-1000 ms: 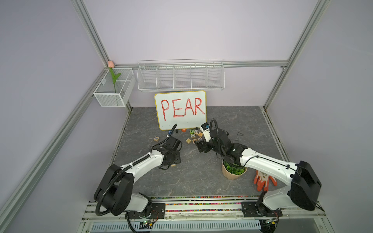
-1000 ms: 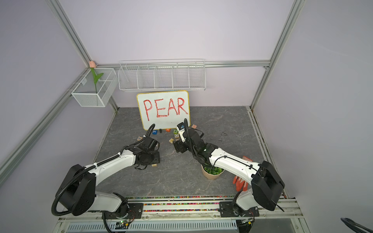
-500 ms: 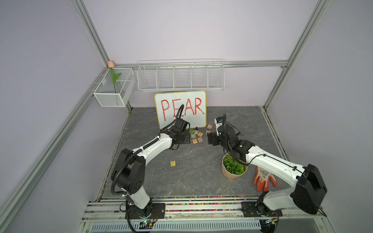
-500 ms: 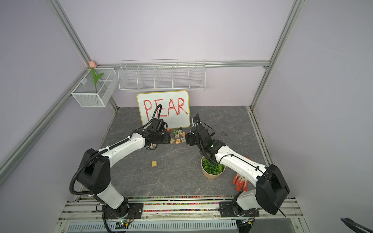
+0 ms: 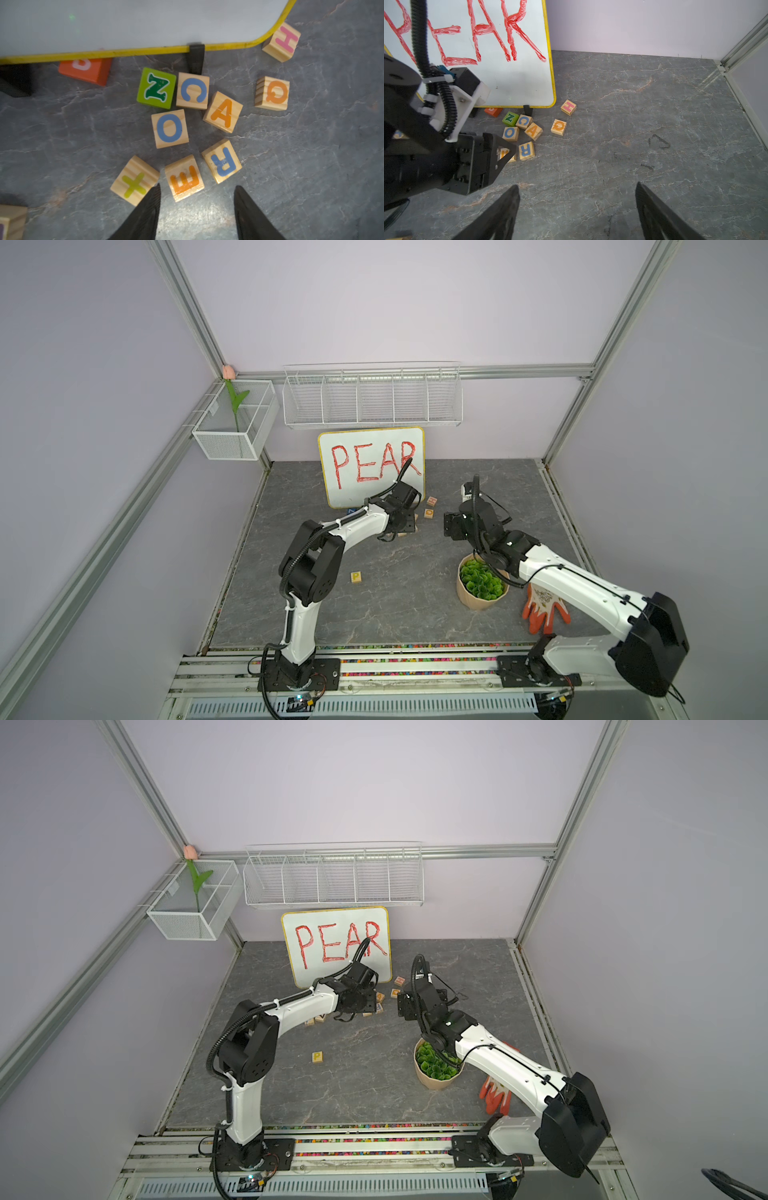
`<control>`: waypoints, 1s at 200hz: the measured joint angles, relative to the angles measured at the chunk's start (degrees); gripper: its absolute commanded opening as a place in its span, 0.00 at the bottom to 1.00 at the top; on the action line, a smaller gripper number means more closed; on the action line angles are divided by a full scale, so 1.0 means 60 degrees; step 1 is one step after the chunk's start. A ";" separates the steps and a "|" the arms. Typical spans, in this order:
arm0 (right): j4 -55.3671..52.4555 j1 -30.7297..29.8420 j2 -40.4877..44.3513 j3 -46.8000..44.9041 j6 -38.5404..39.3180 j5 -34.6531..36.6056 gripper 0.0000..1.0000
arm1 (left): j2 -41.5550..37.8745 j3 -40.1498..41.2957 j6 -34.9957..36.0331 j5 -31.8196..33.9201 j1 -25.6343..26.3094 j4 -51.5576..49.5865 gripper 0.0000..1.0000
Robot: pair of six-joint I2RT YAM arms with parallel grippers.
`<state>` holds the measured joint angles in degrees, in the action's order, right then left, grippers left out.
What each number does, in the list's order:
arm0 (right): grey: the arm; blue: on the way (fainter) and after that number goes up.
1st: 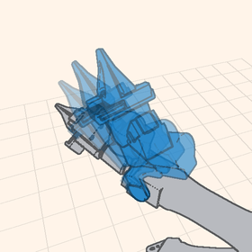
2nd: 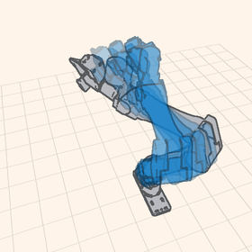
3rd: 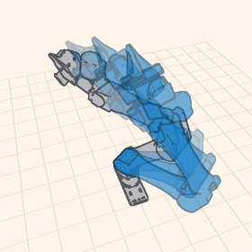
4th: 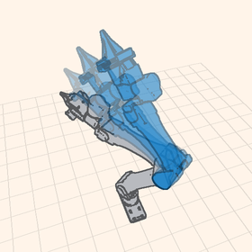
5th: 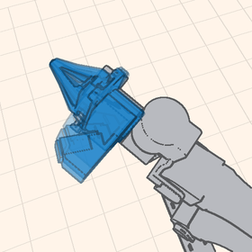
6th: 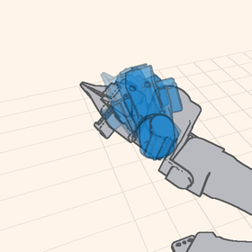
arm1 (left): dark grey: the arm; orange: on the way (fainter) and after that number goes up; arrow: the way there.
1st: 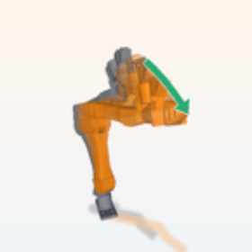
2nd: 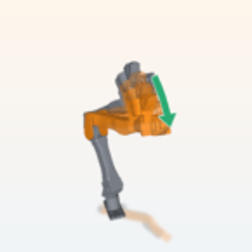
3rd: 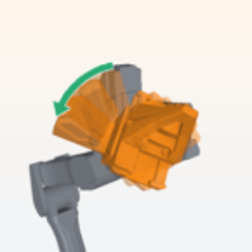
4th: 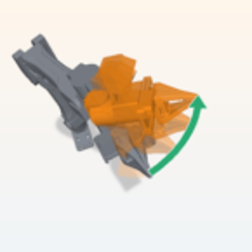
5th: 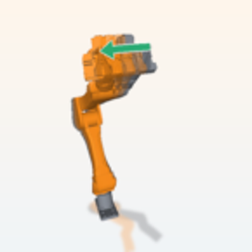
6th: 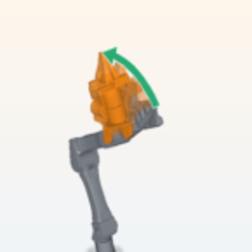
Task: Spell the uppercase word “pear” with letter blocks
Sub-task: Pick up the letter block from the center of the board.
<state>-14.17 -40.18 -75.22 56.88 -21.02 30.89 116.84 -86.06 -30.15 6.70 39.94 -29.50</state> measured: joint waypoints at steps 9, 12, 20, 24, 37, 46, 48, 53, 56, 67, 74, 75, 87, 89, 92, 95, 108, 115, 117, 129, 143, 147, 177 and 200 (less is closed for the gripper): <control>-0.0040 0.0011 0.0000 -0.0004 0.0000 0.0000 0.89 | 0.0131 -0.0058 -0.0036 0.0098 0.0036 -0.0095 0.56; -0.0047 0.0015 0.0004 -0.0007 0.0000 0.0000 0.89 | 0.0178 -0.0076 -0.0047 0.0120 0.0040 -0.0117 0.56; -0.0062 0.0022 0.0000 -0.0007 0.0000 0.0007 0.89 | 0.0280 -0.0117 -0.0095 0.0189 0.0040 -0.0168 0.56; -0.0069 0.0033 0.0004 -0.0011 0.0000 0.0004 0.89 | 0.0331 -0.0124 -0.0109 0.0222 0.0040 -0.0186 0.55; -0.0073 0.0062 0.0004 -0.0018 0.0000 0.0029 0.89 | 0.0441 -0.0131 -0.0153 0.0328 0.0033 -0.0277 0.55; -0.0076 0.0080 0.0004 -0.0022 0.0000 0.0033 0.89 | 0.0477 -0.0135 -0.0178 0.0404 0.0029 -0.0350 0.55; -0.0076 0.0084 0.0004 -0.0026 0.0000 0.0033 0.89 | 0.0481 -0.0135 -0.0182 0.0415 0.0029 -0.0364 0.55; -0.0076 0.0087 0.0004 -0.0033 0.0000 0.0036 0.89 | 0.0495 -0.0135 -0.0186 0.0433 0.0029 -0.0386 0.55; -0.0076 0.0087 0.0004 -0.0036 0.0000 0.0036 0.89 | 0.0495 -0.0138 -0.0186 0.0448 0.0033 -0.0397 0.55; -0.0084 0.0102 0.0004 -0.0051 0.0000 0.0036 0.89 | 0.0506 -0.0142 -0.0197 0.0492 0.0033 -0.0415 0.54; -0.0098 0.0109 0.0004 -0.0055 0.0000 0.0036 0.89 | 0.0517 -0.0160 -0.0208 0.0514 0.0033 -0.0426 0.54; -0.0098 0.0113 0.0004 -0.0055 0.0000 0.0036 0.89 | 0.0521 -0.0164 -0.0208 0.0517 0.0033 -0.0426 0.54; -0.0098 0.0120 0.0004 -0.0062 0.0000 0.0040 0.89 | 0.0594 -0.0259 -0.0215 0.0561 0.0033 -0.0433 0.54; -0.0098 0.0120 0.0004 -0.0062 0.0000 0.0040 0.89 | 0.0608 -0.0280 -0.0219 0.0568 0.0033 -0.0430 0.53; -0.0102 0.0120 0.0004 -0.0066 0.0000 0.0040 0.89 | 0.0641 -0.0313 -0.0219 0.0586 0.0033 -0.0426 0.53; -0.0102 0.0120 0.0004 -0.0066 0.0000 0.0040 0.89 | 0.0667 -0.0357 -0.0219 0.0594 0.0033 -0.0430 0.53; -0.0106 0.0120 0.0004 -0.0073 0.0000 0.0044 0.89 | 0.0827 -0.0557 -0.0215 0.0663 0.0033 -0.0430 0.51; -0.0106 0.0124 0.0004 -0.0073 0.0000 0.0058 0.89 | 0.0918 -0.0670 -0.0208 0.0678 0.0033 -0.0426 0.50; -0.0106 0.0124 0.0004 -0.0073 0.0000 0.0058 0.89 | 0.0947 -0.0696 -0.0211 0.0681 0.0033 -0.0426 0.50; -0.0109 0.0124 0.0004 -0.0073 0.0000 0.0066 0.89 | 0.1104 -0.0838 -0.0204 0.0736 0.0033 -0.0444 0.48; -0.0135 0.0124 0.0004 -0.0073 0.0000 0.0069 0.89 | 0.1220 -0.0911 -0.0175 0.0776 0.0036 -0.0481 0.46; -0.0146 0.0124 0.0011 -0.0073 0.0000 0.0069 0.89 | 0.1235 -0.0911 -0.0175 0.0805 0.0036 -0.0503 0.44; -0.0178 0.0131 0.0080 -0.0091 -0.0004 0.0117 0.89 | 0.1246 -0.0914 -0.0091 0.0922 0.0055 -0.0634 0.36; -0.0178 0.0142 0.0106 -0.0098 -0.0011 0.0135 0.89 | 0.1246 -0.0907 0.0182 0.0889 0.0102 -0.0670 0.32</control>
<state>-15.25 -39.33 -74.59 56.29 -21.08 31.70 124.31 -91.50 -29.06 12.03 40.56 -33.52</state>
